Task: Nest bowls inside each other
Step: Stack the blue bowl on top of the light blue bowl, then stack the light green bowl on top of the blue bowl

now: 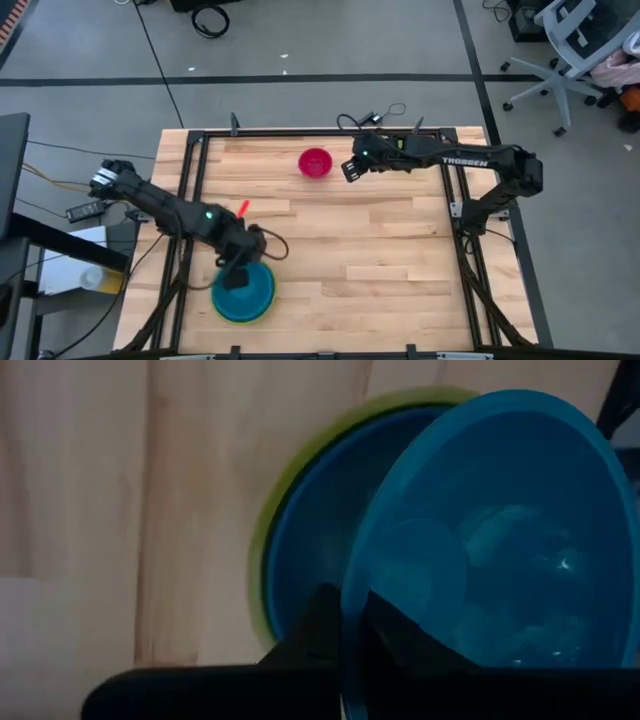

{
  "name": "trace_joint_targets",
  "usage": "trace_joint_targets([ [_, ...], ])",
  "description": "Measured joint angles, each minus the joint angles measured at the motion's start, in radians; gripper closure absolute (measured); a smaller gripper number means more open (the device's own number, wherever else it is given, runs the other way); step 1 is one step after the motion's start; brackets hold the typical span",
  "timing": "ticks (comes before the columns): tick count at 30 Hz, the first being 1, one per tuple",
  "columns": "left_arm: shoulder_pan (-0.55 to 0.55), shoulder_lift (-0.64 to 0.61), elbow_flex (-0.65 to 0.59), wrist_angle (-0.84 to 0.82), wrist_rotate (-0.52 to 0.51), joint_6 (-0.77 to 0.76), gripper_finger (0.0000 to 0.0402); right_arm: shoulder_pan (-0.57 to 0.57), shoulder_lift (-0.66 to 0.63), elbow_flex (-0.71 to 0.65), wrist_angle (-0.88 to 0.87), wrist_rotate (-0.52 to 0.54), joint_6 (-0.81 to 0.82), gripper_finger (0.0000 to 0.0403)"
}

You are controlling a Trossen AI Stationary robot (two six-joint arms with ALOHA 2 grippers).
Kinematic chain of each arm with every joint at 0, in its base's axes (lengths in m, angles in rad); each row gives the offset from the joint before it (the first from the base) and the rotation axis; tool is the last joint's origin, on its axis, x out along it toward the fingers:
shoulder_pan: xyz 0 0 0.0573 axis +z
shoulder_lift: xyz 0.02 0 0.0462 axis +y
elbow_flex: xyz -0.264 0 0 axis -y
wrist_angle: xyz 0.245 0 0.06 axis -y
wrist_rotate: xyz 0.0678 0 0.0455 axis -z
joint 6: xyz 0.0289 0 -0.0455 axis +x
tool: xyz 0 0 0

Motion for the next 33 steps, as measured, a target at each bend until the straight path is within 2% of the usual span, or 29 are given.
trace_joint_targets([
  [3,-0.014,0.035,-0.01,0.039,-0.01,0.001,0.0389,-0.02,-0.001,0.0,-0.008,-0.013,-0.02,0.0243],
  [7,-0.013,0.035,-0.113,0.168,0.023,-0.034,0.0389,-0.045,-0.003,0.0,-0.043,-0.037,-0.03,0.0243],
  [12,-0.005,0.03,-0.174,0.157,0.031,-0.131,0.0369,-0.053,-0.003,0.0,-0.094,-0.041,-0.039,0.0243],
  [19,0.017,0.023,-0.164,0.103,0.028,-0.181,0.0283,-0.153,0.023,0.0,-0.136,0.005,-0.092,0.0243],
  [27,0.018,-0.106,-0.098,0.042,-0.011,-0.229,0.0172,-0.369,0.141,0.0,-0.203,-0.092,-0.21,0.0243],
  [30,0.024,-0.169,-0.089,0.04,-0.067,-0.248,0.0148,-0.418,0.218,0.0,-0.215,-0.112,-0.256,0.0243],
  [33,0.032,-0.223,-0.089,0.038,-0.127,-0.273,0.014,-0.446,0.282,0.0,-0.217,-0.115,-0.29,0.0243],
])
